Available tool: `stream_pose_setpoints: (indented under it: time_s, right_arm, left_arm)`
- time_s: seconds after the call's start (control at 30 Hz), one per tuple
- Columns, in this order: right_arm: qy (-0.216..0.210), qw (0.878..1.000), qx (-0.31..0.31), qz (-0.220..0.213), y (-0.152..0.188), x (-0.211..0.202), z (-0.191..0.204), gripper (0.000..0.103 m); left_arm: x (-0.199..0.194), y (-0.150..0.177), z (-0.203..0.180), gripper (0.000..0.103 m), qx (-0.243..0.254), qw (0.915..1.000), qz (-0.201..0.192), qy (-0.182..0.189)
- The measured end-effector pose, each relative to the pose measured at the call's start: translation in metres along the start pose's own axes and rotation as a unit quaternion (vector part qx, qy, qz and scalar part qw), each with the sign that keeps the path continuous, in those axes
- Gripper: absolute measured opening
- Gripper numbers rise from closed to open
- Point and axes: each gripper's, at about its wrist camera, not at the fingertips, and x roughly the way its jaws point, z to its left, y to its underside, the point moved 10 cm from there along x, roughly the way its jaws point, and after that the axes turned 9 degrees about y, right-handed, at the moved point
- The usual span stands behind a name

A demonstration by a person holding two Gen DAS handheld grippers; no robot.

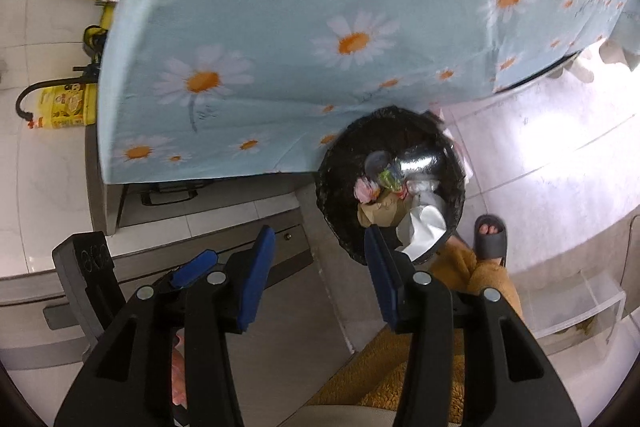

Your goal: Collect trash

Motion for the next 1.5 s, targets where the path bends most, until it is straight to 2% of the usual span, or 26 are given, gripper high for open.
stream_pose_setpoints:
  time_s: [0.27, 0.53, 0.77, 0.87, 0.93, 1.03, 1.13, 1.27, 1.4, 1.5]
  right_arm:
    - [-0.003, 0.997, -0.049, -0.053, -0.002, -0.064, 0.007, 0.051]
    - [-0.007, 0.984, -0.111, -0.138, -0.011, -0.139, 0.014, 0.062]
    - [0.002, 0.963, -0.173, -0.208, -0.010, -0.199, 0.022, 0.069]
    - [0.000, 0.954, -0.191, -0.232, -0.007, -0.224, 0.025, 0.073]
    - [0.006, 0.944, -0.209, -0.254, -0.005, -0.242, 0.029, 0.073]
    - [0.008, 0.932, -0.223, -0.285, -0.003, -0.267, 0.034, 0.085]
    - [0.001, 0.927, -0.227, -0.298, -0.002, -0.287, 0.038, 0.086]
    - [0.004, 0.917, -0.234, -0.323, 0.000, -0.311, 0.045, 0.097]
    - [0.014, 0.905, -0.248, -0.346, 0.005, -0.331, 0.052, 0.098]
    - [0.017, 0.901, -0.248, -0.355, 0.008, -0.339, 0.056, 0.098]
  left_arm:
    - [-0.049, -0.007, -0.039, 0.079, 0.016, 0.9982, -0.054, -0.019]
    - [-0.096, -0.001, -0.093, 0.079, 0.048, 0.9921, -0.108, -0.043]
    - [-0.135, 0.000, -0.133, 0.080, 0.066, 0.9853, -0.148, -0.055]
    - [-0.153, -0.001, -0.149, 0.087, 0.079, 0.9807, -0.167, -0.062]
    - [-0.163, -0.003, -0.160, 0.087, 0.088, 0.9776, -0.179, -0.067]
    - [-0.177, -0.005, -0.175, 0.087, 0.096, 0.9745, -0.192, -0.065]
    - [-0.189, -0.008, -0.187, 0.096, 0.105, 0.9714, -0.203, -0.065]
    - [-0.204, -0.012, -0.199, 0.096, 0.116, 0.9668, -0.219, -0.063]
    - [-0.221, -0.018, -0.206, 0.096, 0.121, 0.9629, -0.233, -0.063]
    - [-0.228, -0.019, -0.211, 0.096, 0.124, 0.9620, -0.235, -0.060]
